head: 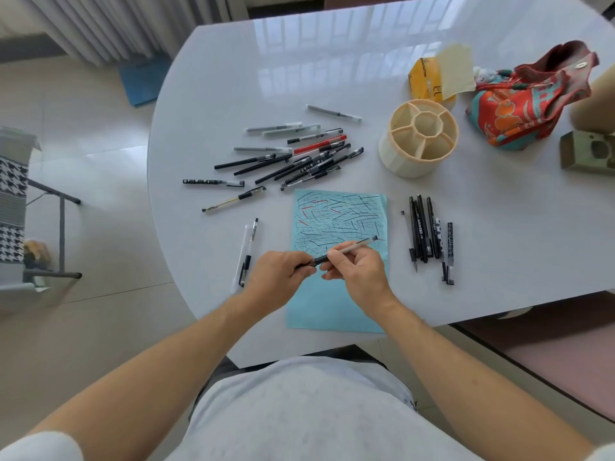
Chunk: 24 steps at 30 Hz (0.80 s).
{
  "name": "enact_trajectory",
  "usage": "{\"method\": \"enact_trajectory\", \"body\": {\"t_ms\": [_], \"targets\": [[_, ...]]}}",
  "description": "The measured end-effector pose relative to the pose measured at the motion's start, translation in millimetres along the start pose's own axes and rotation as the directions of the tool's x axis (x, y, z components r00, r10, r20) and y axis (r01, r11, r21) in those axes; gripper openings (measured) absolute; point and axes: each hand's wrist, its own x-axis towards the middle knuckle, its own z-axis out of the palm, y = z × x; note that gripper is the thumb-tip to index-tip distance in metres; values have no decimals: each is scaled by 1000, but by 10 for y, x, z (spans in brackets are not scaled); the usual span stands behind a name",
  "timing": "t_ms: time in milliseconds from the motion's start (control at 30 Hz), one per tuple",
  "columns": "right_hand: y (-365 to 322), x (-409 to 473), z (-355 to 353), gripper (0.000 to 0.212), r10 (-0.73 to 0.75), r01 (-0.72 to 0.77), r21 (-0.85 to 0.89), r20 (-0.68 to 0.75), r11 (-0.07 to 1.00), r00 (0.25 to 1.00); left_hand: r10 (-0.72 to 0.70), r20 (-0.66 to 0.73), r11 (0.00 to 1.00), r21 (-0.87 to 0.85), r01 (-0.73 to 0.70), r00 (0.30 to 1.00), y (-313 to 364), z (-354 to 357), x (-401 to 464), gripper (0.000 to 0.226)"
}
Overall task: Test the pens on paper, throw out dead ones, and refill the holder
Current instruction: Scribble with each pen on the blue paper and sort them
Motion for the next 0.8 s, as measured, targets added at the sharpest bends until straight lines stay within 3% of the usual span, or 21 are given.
{"method": "enact_trajectory", "body": {"t_ms": [167, 333, 433, 500, 567, 700, 800], "targets": [[-30, 147, 349, 5, -11, 13, -106, 22, 994, 1000, -75, -81, 996, 36, 78, 994, -178, -144, -84, 15], [-209, 549, 609, 19, 107, -24, -378, 200, 925, 974, -226, -132, 973, 7, 229, 965, -477, -321, -164, 14], [-377, 936, 683, 15, -42, 94, -488, 116, 868, 992, -370, -196, 928, -25, 373, 908, -793, -439, -256, 15], [-472, 1214, 673, 11, -237, 209, -685, 54, 698, 970, -431, -206, 898, 1, 441, 878, -1006, -481, -362, 18], [-521, 1471, 635, 21, -343, 250, -844, 84, 475, 936, -490, -191, 867, -9, 498, 851, -1180, -508, -455, 19], [-501, 1760, 565, 36, -315, 262, -959, 218, 106, 924, -557, -136, 829, -36, 557, 820, -1367, -530, -529, 21], [-492, 1829, 534, 36, -305, 318, -944, 328, -82, 894, -547, -96, 836, -9, 549, 831, -1387, -519, -534, 24]]}}
